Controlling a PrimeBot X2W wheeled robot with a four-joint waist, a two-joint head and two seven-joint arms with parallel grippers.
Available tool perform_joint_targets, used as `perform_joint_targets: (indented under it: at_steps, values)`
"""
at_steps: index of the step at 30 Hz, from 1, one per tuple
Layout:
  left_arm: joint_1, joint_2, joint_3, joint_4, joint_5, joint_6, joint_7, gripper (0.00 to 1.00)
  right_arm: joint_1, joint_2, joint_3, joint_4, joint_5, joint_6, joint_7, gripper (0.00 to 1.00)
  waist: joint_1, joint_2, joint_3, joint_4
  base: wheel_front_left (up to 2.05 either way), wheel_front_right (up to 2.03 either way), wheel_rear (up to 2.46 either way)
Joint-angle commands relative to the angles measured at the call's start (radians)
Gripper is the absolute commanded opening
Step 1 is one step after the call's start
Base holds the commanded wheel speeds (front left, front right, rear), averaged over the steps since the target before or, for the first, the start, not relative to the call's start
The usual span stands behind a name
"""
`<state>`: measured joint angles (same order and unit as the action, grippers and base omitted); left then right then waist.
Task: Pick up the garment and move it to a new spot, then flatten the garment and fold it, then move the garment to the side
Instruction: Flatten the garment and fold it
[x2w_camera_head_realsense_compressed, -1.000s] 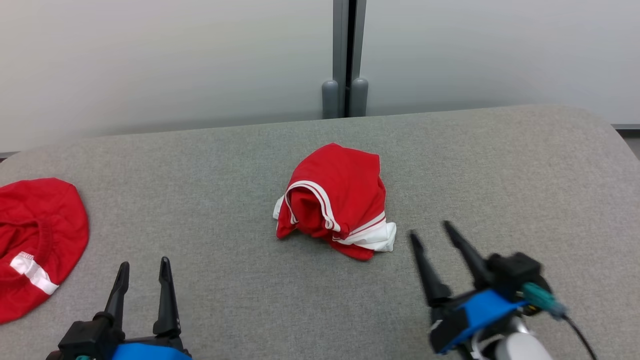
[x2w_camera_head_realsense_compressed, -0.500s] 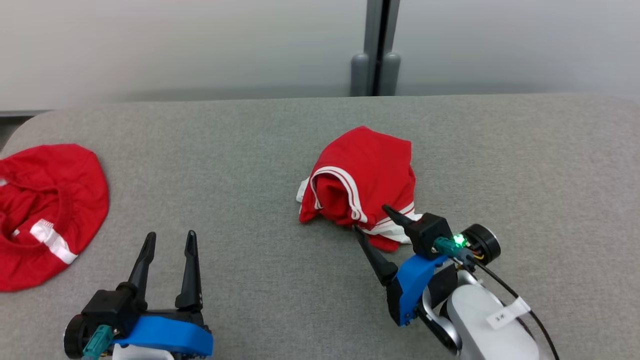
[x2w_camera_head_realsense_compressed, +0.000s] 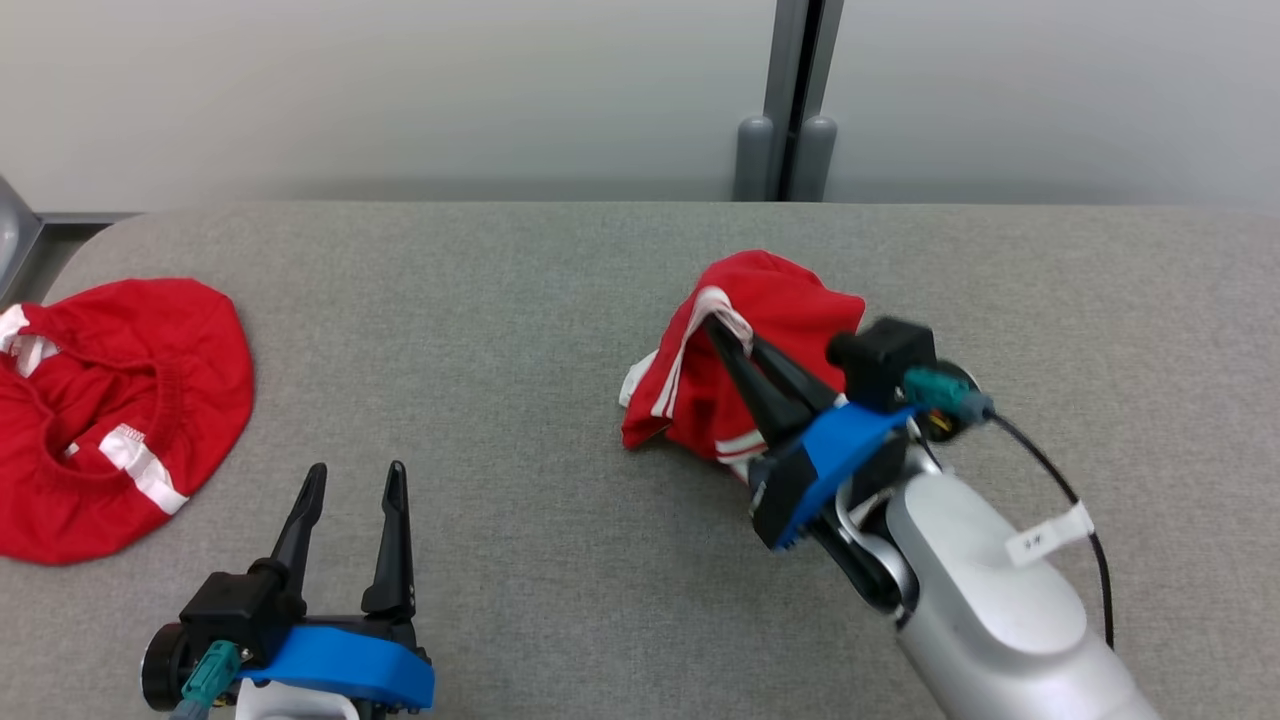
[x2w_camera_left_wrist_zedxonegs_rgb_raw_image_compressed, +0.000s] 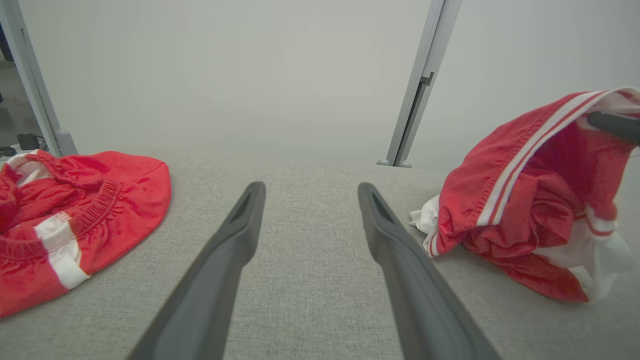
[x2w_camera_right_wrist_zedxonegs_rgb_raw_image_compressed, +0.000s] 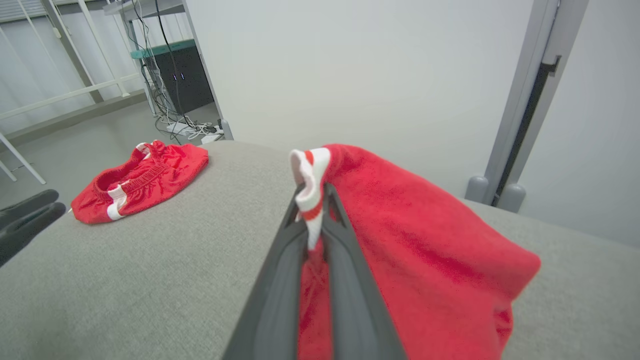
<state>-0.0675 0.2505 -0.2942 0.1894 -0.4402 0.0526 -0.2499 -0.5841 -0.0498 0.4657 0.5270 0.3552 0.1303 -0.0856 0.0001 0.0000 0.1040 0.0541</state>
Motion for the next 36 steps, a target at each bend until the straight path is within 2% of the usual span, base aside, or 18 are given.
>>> perform_joint_targets:
  at_steps: [1,4,7,10,14,16,22,28,32,36]
  values:
    - [0.001,0.0,0.004,-0.008,0.005,0.006,-0.007,1.0,-0.042,-0.001,0.021,-0.041,0.049,0.001,0.012,0.0,-0.0001,0.0,-0.01,-0.008,0.0,0.0,0.0]
    - [0.008,0.004,0.008,-0.019,0.007,0.011,-0.007,1.0,-0.098,-0.002,0.057,-0.097,0.094,0.001,0.033,0.0,-0.0001,0.0,-0.013,-0.018,0.0,0.0,0.0]
    - [0.002,0.011,0.012,-0.03,0.007,0.01,-0.009,1.0,-0.246,-0.001,0.105,-0.168,0.223,0.001,0.035,0.0,-0.0001,0.0,-0.008,-0.032,0.0,0.0,0.0]
    - [0.001,0.012,0.01,-0.038,0.011,0.014,-0.009,1.0,-0.334,-0.002,0.112,-0.17,0.248,0.001,0.013,0.0,-0.0001,0.0,-0.007,-0.035,0.0,0.0,0.0]
    - [0.005,0.012,0.008,-0.052,0.012,0.019,-0.008,1.0,-0.459,-0.002,0.113,-0.165,0.372,0.001,-0.046,0.0,-0.0001,0.0,-0.003,-0.039,0.0,0.0,0.0]
    - [0.009,0.014,0.006,-0.06,0.015,0.024,-0.009,1.0,-0.503,-0.002,0.103,-0.141,0.39,0.001,-0.079,0.0,-0.0001,0.0,0.001,-0.044,0.0,0.0,0.0]
    - [-0.003,0.015,0.0,-0.063,0.014,0.017,-0.009,1.0,-0.43,-0.003,-0.005,0.048,0.314,0.001,-0.114,0.0,-0.0001,0.0,0.017,-0.057,0.0,0.0,0.0]
    - [-0.026,0.014,-0.015,-0.057,0.019,0.008,-0.01,1.0,-0.274,-0.017,-0.204,0.268,0.167,0.001,-0.132,0.0,-0.0001,0.0,0.045,-0.068,0.0,0.0,0.0]
    - [-0.043,0.017,-0.018,-0.051,0.017,0.004,-0.01,1.0,-0.188,-0.037,-0.286,0.327,0.106,0.001,-0.137,0.0,-0.0001,0.0,0.062,-0.075,0.0,0.0,0.0]
    - [-0.053,0.02,-0.013,-0.046,0.014,0.005,-0.011,1.0,-0.126,-0.04,-0.33,0.297,0.082,0.001,-0.123,0.0,-0.0001,0.0,0.068,-0.089,0.0,0.0,0.0]
